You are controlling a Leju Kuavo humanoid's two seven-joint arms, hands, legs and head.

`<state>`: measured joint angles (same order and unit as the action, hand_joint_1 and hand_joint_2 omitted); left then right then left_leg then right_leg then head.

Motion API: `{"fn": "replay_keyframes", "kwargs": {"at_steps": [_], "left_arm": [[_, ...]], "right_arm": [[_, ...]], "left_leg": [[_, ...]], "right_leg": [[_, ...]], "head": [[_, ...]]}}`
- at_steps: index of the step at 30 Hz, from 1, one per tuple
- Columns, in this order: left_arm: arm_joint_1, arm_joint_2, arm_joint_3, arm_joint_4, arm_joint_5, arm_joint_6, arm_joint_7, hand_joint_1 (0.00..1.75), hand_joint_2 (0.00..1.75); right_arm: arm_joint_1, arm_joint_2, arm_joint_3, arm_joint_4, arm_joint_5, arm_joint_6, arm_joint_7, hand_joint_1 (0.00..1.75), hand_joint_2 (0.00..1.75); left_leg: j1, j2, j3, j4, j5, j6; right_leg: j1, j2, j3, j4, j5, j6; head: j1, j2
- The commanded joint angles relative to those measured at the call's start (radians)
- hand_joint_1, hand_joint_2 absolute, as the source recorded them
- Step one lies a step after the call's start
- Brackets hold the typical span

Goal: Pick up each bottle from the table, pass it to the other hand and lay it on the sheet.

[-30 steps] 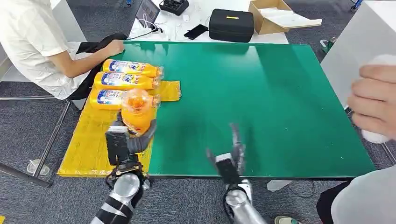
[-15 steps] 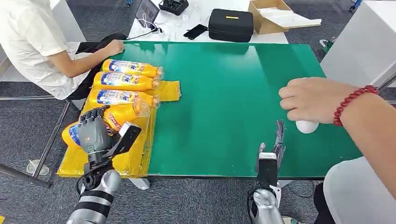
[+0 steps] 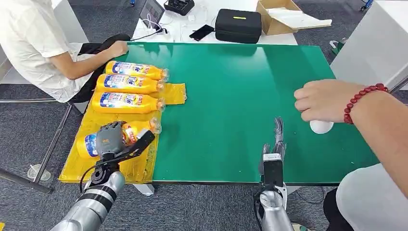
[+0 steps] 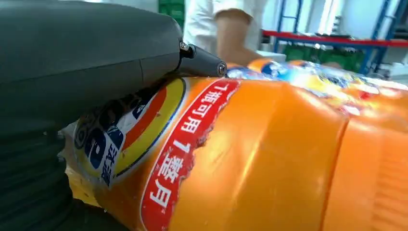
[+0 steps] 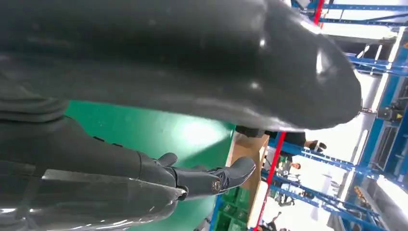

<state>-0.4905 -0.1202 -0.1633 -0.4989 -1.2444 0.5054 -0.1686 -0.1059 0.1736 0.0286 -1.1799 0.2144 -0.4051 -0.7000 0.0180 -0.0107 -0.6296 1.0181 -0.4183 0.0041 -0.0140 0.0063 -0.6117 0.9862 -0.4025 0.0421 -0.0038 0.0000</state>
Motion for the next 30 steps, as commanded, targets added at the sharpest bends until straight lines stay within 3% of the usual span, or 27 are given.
{"fn": "replay_keyframes", "kwargs": {"at_steps": [1, 8, 9, 10, 11, 12, 13, 20, 21, 30], "left_arm": [[-0.061, 0.02, -0.049, 0.129, 0.007, -0.02, -0.005, 1.75, 1.75], [-0.061, 0.025, -0.075, 0.125, -0.014, -0.032, -0.002, 1.75, 1.75], [-0.06, 0.024, -0.079, 0.124, -0.015, -0.034, 0.0, 1.55, 1.75], [-0.058, 0.019, -0.081, 0.126, -0.013, -0.04, -0.002, 1.22, 1.75], [-0.057, 0.014, -0.08, 0.128, 0.003, -0.07, -0.022, 0.87, 1.75], [-0.058, 0.009, -0.083, 0.133, 0.009, -0.108, -0.02, 0.23, 1.75], [-0.054, 0.004, -0.087, 0.127, 0.022, -0.135, -0.036, 0.02, 1.75], [-0.091, 0.037, -0.179, 0.145, 0.04, -0.362, -0.093, 0.0, 1.75], [-0.098, 0.047, -0.193, 0.149, 0.042, -0.384, -0.122, 0.0, 1.75], [-0.13, 0.049, -0.231, 0.165, 0.071, -0.455, -0.155, 0.0, 1.75]], "right_arm": [[-0.019, -0.01, 0.0, 0.019, -0.009, 0.009, 0.004, 0.0, 0.0], [-0.016, -0.008, -0.001, 0.018, -0.01, 0.02, 0.004, 0.0, 0.0], [-0.016, -0.01, 0.006, 0.024, -0.003, 0.025, 0.002, 0.0, 0.0], [-0.017, -0.01, 0.009, 0.03, 0.001, 0.029, 0.002, 0.0, 0.0], [-0.02, -0.01, 0.01, 0.034, 0.0, 0.034, 0.002, 0.0, 0.0], [-0.021, -0.006, 0.0, 0.038, -0.01, 0.035, 0.002, 0.0, 0.0], [-0.024, -0.009, -0.003, 0.042, -0.008, 0.039, 0.002, 0.0, 0.0], [-0.055, -0.019, -0.001, 0.071, -0.035, 0.046, 0.002, 0.0, 0.0], [-0.059, -0.022, 0.005, 0.08, -0.037, 0.046, 0.002, 0.0, 1.75], [-0.081, -0.039, 0.01, 0.113, -0.058, 0.02, 0.002, 0.0, 1.75]], "left_leg": [[0.0, 0.001, 0.002, 0.0, 0.0, 0.0], [0.0, 0.002, 0.004, 0.0, -0.001, 0.001], [0.0, 0.001, 0.003, 0.0, 0.0, 0.0], [0.0, 0.001, 0.003, 0.0, 0.0, 0.0], [0.0, 0.001, 0.002, 0.0, 0.0, 0.0], [0.0, 0.001, 0.004, -0.001, 0.0, 0.0], [0.0, 0.001, 0.003, -0.001, 0.0, 0.0], [0.0, 0.002, 0.004, -0.001, 0.0, 0.0], [0.0, 0.002, 0.006, -0.001, 0.0, 0.001], [0.0, -0.003, 0.004, -0.001, 0.002, 0.0]], "right_leg": [[0.0, 0.0, 0.001, 0.0, 0.0, -0.001], [0.001, 0.0, 0.004, 0.0, -0.001, -0.002], [0.0, 0.0, 0.003, 0.0, 0.0, -0.002], [0.0, 0.0, 0.003, 0.0, 0.0, -0.001], [0.001, 0.0, 0.003, 0.0, 0.0, -0.001], [0.0, 0.0, 0.004, -0.001, -0.001, -0.002], [0.0, 0.0, 0.003, 0.0, 0.0, -0.001], [0.0, 0.001, 0.004, -0.001, 0.0, -0.002], [0.0, 0.0, 0.006, -0.001, 0.0, -0.002], [0.0, -0.003, 0.006, -0.001, 0.001, -0.001]], "head": [[0.0, 0.0], [0.0, 0.0], [0.0, 0.0], [0.0, 0.0], [0.0, 0.0], [0.0, 0.0], [0.0, 0.0], [-0.001, 0.0], [-0.001, 0.0], [-0.001, 0.0]]}}
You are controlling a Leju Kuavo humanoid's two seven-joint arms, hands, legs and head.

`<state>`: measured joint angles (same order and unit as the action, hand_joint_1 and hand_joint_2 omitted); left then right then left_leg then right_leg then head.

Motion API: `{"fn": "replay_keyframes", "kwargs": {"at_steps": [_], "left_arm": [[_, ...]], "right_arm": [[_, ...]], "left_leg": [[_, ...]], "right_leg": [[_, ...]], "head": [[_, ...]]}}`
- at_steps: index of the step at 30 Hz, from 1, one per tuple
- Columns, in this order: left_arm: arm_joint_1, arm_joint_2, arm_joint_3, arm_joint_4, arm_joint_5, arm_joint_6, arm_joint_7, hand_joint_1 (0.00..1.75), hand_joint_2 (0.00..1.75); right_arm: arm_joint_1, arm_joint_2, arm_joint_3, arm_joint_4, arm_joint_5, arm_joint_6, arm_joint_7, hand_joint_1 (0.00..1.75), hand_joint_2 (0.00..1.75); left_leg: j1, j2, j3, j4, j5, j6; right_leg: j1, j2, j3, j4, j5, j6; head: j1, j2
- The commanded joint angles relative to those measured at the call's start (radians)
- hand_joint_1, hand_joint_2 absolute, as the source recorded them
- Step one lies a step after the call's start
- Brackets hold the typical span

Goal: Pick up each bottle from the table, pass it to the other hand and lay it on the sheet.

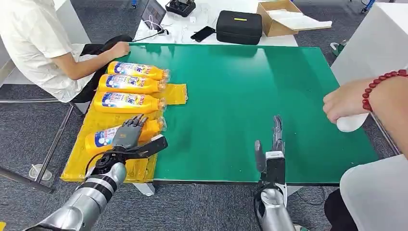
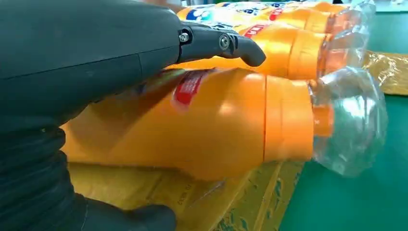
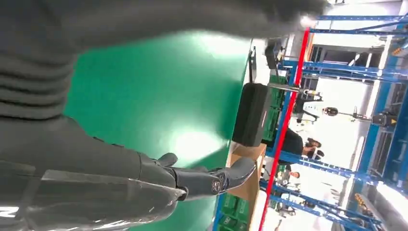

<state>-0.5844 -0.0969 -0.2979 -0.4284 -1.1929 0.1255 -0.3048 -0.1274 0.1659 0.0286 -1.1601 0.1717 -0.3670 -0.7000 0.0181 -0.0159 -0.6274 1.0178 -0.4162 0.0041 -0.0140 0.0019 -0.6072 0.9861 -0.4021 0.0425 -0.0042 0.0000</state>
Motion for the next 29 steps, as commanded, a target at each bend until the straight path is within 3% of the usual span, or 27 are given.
{"fn": "replay_keyframes", "kwargs": {"at_steps": [1, 16, 24, 29], "left_arm": [[-0.039, 0.032, -0.111, 0.092, 0.02, -0.083, -0.035, 0.0, 1.75], [-0.026, 0.02, -0.118, 0.013, 0.093, 0.021, -0.117, 0.0, 1.75], [0.104, -0.035, -0.107, -0.236, 0.297, 0.306, -0.23, 0.0, 1.75], [0.179, -0.058, -0.107, -0.371, 0.43, 0.348, -0.269, 0.0, 1.75]], "right_arm": [[-0.062, -0.033, 0.012, 0.094, -0.016, -0.022, 0.002, 0.0, 1.75], [-0.058, -0.04, 0.014, 0.118, -0.017, -0.043, 0.002, 0.0, 1.75], [-0.03, -0.038, 0.039, 0.089, -0.006, -0.073, 0.002, 0.0, 1.75], [-0.011, -0.037, 0.041, 0.079, -0.001, -0.107, 0.002, 0.0, 1.75]], "left_leg": [[0.0, 0.004, 0.003, -0.001, -0.001, 0.001], [0.0, 0.002, 0.001, 0.0, 0.0, 0.001], [0.0, 0.001, 0.0, 0.0, -0.001, 0.001], [0.0, 0.001, 0.001, 0.0, -0.001, 0.001]], "right_leg": [[0.0, 0.002, 0.002, -0.001, 0.0, -0.002], [0.001, 0.0, 0.0, 0.0, 0.0, -0.001], [0.0, -0.001, 0.0, 0.0, -0.001, -0.001], [0.0, -0.001, 0.001, -0.001, -0.001, -0.001]], "head": [[0.0, 0.0], [0.0, 0.0], [0.0, 0.0], [0.0, 0.0]]}}
